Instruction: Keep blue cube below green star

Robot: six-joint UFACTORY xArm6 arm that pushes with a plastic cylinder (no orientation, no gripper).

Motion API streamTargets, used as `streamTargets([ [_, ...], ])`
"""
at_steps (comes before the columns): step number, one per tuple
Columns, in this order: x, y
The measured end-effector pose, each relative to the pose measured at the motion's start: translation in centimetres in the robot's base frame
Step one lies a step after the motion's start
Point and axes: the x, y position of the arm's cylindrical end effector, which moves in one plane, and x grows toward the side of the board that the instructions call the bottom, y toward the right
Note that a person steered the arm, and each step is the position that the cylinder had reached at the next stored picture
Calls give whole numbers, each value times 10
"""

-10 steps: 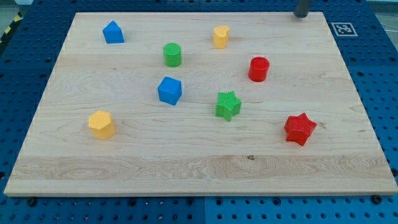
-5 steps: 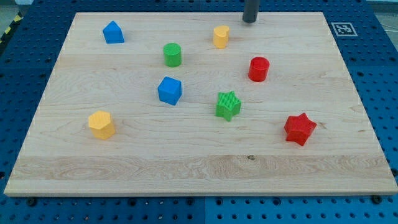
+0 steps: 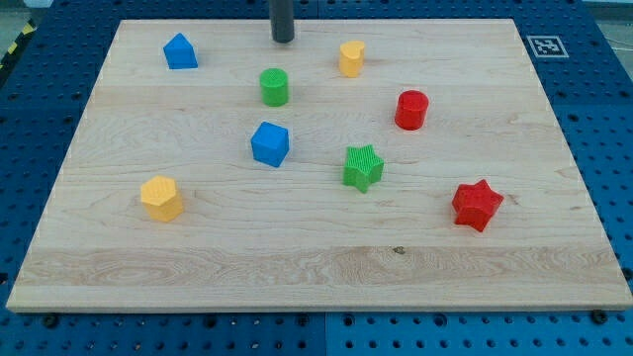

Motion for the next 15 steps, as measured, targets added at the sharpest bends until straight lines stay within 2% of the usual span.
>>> streamTargets([
  [2, 54, -8],
  [4, 75, -46],
  [7, 158, -45],
  [9, 202, -14],
  [11, 216, -2],
  [13, 192, -2],
  [15, 219, 39],
])
